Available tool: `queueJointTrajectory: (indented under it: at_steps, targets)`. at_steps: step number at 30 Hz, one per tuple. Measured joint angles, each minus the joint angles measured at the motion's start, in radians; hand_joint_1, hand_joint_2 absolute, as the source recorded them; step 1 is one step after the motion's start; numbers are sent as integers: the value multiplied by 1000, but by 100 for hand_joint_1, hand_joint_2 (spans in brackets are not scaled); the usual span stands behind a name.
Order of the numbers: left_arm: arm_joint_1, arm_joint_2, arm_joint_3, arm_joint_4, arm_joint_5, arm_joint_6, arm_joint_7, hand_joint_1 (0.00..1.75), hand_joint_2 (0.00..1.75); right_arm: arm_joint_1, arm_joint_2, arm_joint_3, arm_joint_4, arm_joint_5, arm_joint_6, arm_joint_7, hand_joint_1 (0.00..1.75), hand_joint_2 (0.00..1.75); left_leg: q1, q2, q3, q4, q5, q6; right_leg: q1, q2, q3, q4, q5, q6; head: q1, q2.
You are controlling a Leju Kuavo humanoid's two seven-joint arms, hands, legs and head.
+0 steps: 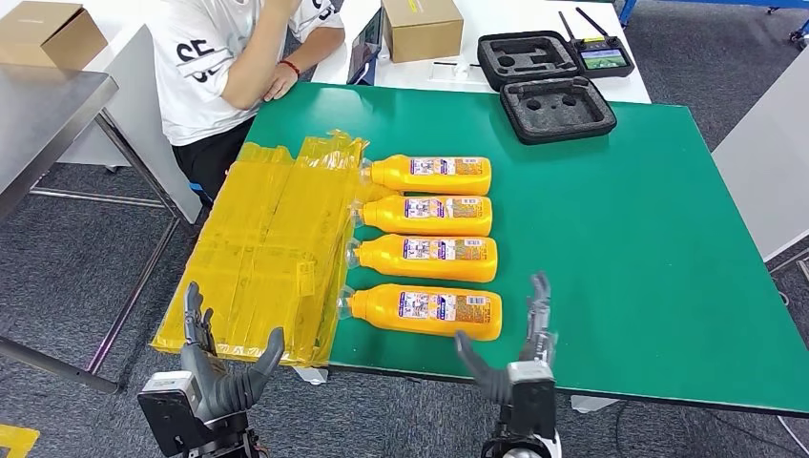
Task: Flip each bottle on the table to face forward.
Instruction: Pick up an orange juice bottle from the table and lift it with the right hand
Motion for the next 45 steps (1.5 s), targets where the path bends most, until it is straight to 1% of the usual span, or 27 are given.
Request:
queueJointTrajectory:
  at_steps: [4,6,11,15,18,20,26,39,45]
  targets:
    - [-6,0,3,1,7,-27,-2,0,175,-22,-39,10,-1,230,124,197,0,175,0,0,0,0,0,0,0,0,0,0,0,0,0,0]
    - [-12,1,7,4,16,-39,-6,0,175,-39,-67,17,-2,321,158,265,0,175,0,0,0,0,0,0,0,0,0,0,0,0,0,0]
    - [-35,5,13,21,40,-43,-15,0,175,-96,-132,48,0,416,218,371,0,175,0,0,0,0,0,0,0,0,0,0,1,0,0,0]
    - [-62,12,12,38,62,-41,-19,0,175,-190,-202,102,25,444,291,454,0,175,0,0,0,0,1,1,0,0,0,0,1,0,0,0]
    - [-79,19,10,48,72,-41,-21,0,175,-251,-247,143,51,442,324,480,0,175,0,0,0,0,1,1,0,0,1,0,1,0,0,0]
    - [-92,23,9,56,77,-42,-23,0,175,-285,-267,168,66,444,338,490,0,175,0,0,0,0,1,1,0,0,1,0,1,0,0,0]
    - [-125,31,1,79,86,-51,-25,0,175,-362,-299,230,105,454,378,522,0,175,0,0,0,0,1,1,0,0,0,0,1,0,0,0]
    - [-157,44,-6,123,109,-54,-31,0,175,-437,-344,345,230,392,418,512,0,175,0,0,0,0,1,1,0,0,0,0,1,0,0,0]
    - [-164,49,-6,138,117,-57,-31,0,175,-444,-374,381,263,375,428,524,0,175,0,0,0,0,1,1,0,0,0,0,1,0,0,0]
